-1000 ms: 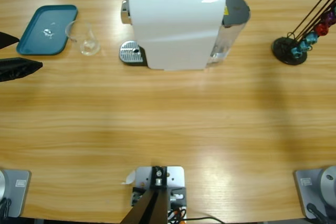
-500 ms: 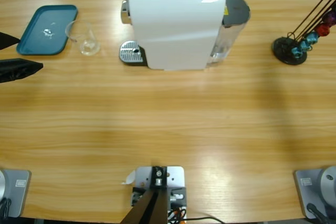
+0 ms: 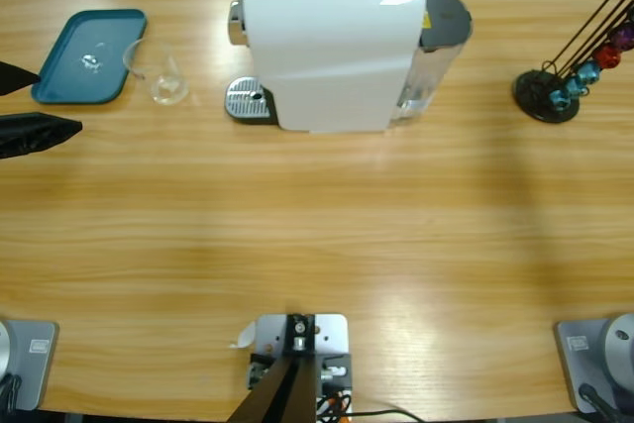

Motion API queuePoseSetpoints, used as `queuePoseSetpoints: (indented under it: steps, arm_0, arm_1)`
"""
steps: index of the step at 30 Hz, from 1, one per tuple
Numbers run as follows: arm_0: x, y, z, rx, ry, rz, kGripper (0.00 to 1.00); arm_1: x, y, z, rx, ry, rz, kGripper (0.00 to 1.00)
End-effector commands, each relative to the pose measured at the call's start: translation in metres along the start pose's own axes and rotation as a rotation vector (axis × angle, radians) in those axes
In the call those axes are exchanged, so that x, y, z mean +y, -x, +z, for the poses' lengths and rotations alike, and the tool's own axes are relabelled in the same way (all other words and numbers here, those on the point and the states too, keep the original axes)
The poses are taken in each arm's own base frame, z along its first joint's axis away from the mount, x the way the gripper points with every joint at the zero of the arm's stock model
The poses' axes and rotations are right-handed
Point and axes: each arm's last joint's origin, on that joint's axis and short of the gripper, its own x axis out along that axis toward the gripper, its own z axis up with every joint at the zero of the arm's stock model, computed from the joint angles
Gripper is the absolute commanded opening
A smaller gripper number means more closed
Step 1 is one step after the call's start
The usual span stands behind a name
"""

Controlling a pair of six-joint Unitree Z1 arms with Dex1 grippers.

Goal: Pour coffee

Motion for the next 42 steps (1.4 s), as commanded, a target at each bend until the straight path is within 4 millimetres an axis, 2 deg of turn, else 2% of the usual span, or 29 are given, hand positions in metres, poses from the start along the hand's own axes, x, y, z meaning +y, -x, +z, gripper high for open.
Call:
queuePoseSetpoints:
  steps: [1,3,6,7,9,17,18,19,23,34,37,42]
  arm_0:
    - [-0.001,-0.009,-0.009,0.042,0.006,-0.024,0.941]
    - [-0.002,-0.01,-0.009,0.044,0.005,-0.026,0.941]
    - [-0.002,-0.01,-0.009,0.045,0.006,-0.027,0.941]
    - [-0.002,-0.01,-0.009,0.046,0.006,-0.028,0.941]
    - [-0.002,-0.01,-0.009,0.045,0.006,-0.03,0.941]
    - [-0.002,-0.009,-0.01,0.041,0.007,-0.034,0.941]
    - [-0.002,-0.008,-0.01,0.04,0.006,-0.033,0.941]
    - [-0.002,-0.008,-0.01,0.041,0.007,-0.033,0.941]
    - [-0.002,-0.008,-0.01,0.041,0.007,-0.034,0.941]
    - [-0.002,-0.008,-0.01,0.04,0.006,-0.033,0.941]
    - [-0.002,-0.008,-0.01,0.04,0.006,-0.033,0.941]
    - [-0.002,-0.008,-0.01,0.04,0.006,-0.034,0.941]
  arm_1:
    - [-0.006,-0.002,-0.039,0.096,-0.013,-0.022,0.996]
    - [-0.007,-0.002,-0.047,0.106,-0.016,-0.02,0.974]
    - [-0.007,-0.002,-0.05,0.109,-0.013,-0.016,0.842]
    - [-0.007,-0.002,-0.05,0.107,-0.014,-0.016,0.836]
    - [-0.006,-0.002,-0.048,0.099,-0.015,-0.012,0.724]
    - [0.002,-0.017,-0.033,0.096,-0.01,-0.014,0.668]
    - [0.004,-0.018,-0.031,0.095,-0.009,-0.013,0.608]
    - [0.005,-0.02,-0.029,0.092,-0.008,-0.012,0.593]
    - [0.008,-0.026,-0.024,0.097,-0.005,-0.012,0.586]
    - [0.007,-0.03,-0.032,0.114,0.0,-0.021,0.586]
    - [0.007,-0.033,-0.034,0.117,0.0,-0.02,0.508]
    - [0.007,-0.038,-0.038,0.137,0.006,-0.026,0.509]
